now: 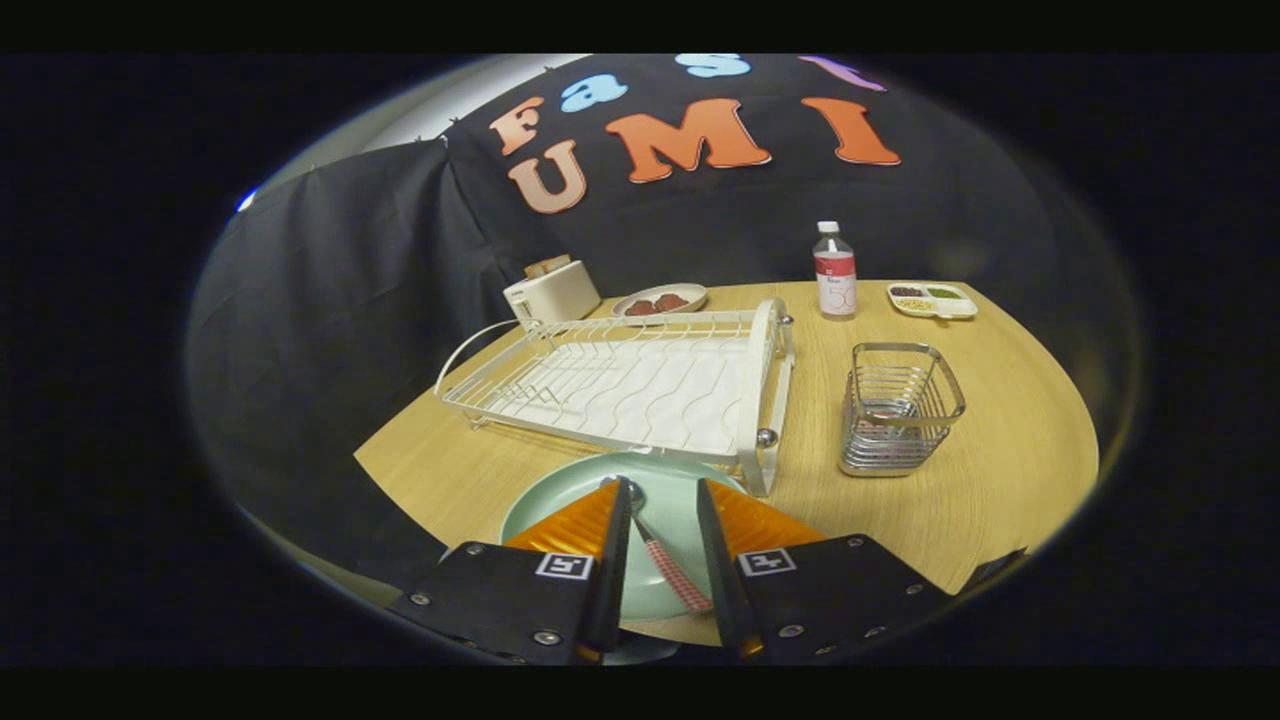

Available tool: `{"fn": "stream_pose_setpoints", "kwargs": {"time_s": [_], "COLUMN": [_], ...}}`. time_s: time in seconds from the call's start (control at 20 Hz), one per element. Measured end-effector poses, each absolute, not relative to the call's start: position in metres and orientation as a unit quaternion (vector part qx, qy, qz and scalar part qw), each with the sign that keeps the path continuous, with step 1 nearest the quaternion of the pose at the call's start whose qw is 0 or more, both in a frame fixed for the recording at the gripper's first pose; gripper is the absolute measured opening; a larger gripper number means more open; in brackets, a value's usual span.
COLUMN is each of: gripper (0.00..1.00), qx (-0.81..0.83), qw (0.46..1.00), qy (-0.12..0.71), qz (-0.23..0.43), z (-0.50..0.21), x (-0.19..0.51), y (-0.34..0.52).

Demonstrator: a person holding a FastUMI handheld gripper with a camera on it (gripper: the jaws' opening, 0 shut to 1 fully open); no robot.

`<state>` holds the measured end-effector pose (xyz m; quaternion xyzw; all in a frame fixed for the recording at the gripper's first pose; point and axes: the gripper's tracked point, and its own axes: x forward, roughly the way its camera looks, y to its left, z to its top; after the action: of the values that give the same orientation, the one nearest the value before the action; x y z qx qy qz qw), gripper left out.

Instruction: Take the plate from the dish rack, then take the spoon from the basket and place it into the plate.

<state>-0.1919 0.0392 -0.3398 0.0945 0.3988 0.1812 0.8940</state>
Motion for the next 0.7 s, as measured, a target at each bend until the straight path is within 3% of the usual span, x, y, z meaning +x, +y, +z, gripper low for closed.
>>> {"fn": "stream_pose_setpoints", "kwargs": {"time_s": [0.35,0.7], "gripper": [0.59,0.66], "qx": [0.072,0.036], "qw": [0.938,0.971], "qy": [0.307,0.209], "qz": [0.142,0.109], "z": [-0.254,-0.155], "x": [-0.132,-0.079], "y": [0.009,-0.01]}}
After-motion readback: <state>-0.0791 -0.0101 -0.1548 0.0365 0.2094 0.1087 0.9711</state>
